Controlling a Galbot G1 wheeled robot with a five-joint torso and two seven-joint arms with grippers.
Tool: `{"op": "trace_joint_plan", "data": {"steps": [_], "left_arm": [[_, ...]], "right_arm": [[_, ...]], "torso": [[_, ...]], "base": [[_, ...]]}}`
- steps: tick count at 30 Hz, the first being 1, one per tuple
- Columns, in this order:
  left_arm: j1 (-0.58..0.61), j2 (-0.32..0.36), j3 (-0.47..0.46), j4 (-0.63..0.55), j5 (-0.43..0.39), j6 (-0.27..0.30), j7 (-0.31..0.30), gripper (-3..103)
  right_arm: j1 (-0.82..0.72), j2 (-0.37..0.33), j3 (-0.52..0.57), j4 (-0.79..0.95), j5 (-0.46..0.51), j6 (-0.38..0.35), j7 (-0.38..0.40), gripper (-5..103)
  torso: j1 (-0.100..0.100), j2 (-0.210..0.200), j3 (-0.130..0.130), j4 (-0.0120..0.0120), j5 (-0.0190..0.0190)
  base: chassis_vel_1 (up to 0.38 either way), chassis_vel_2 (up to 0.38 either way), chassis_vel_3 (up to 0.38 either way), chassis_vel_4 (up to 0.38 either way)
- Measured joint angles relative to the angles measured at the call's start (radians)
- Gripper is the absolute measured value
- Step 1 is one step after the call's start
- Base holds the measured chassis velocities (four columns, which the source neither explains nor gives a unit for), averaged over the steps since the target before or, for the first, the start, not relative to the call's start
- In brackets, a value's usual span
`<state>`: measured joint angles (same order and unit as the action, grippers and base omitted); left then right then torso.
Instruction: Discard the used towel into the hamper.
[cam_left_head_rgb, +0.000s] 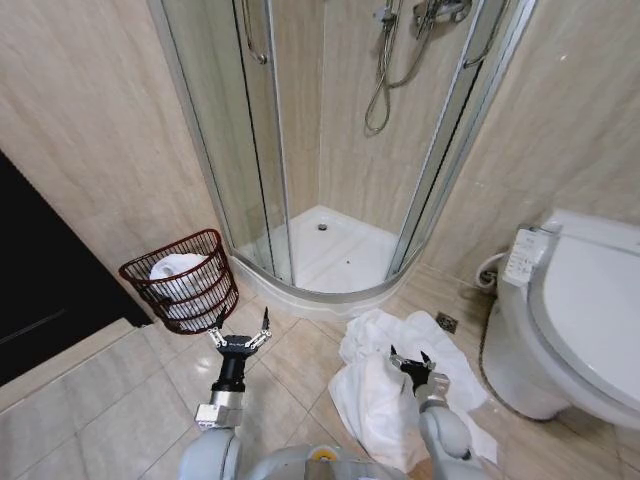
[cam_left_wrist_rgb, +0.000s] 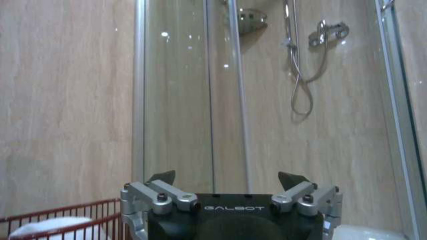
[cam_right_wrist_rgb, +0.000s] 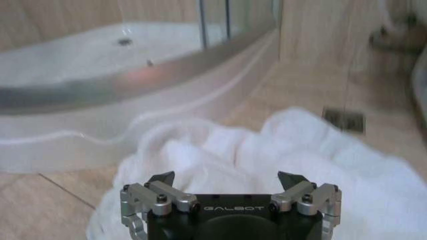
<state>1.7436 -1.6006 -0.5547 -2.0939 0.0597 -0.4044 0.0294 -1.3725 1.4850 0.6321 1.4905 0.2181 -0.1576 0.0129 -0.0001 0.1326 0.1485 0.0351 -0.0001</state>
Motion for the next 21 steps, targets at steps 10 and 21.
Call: {"op": "trace_joint_plan", "data": {"steps": [10,21], "left_arm": [[-0.036,0.025,-0.016,0.019,-0.025,0.034,0.004,100],[-0.077,0.030,-0.011,0.049,-0.056,0.062,0.010,100]], "right_arm": [[0.146,0.056,-0.002,-0.230,0.012,0.016,-0.022,100],[0.182,0.068,0.008,-0.316,0.032,-0.022,0.040,100]], "torso": [[0.000,0.000,0.000,0.0002,0.0001],[0.000,0.000,0.000,0.0000,-0.0002]], "base": [[0.000,0.000,0.000,0.000],[0.000,0.000,0.000,0.000]]}}
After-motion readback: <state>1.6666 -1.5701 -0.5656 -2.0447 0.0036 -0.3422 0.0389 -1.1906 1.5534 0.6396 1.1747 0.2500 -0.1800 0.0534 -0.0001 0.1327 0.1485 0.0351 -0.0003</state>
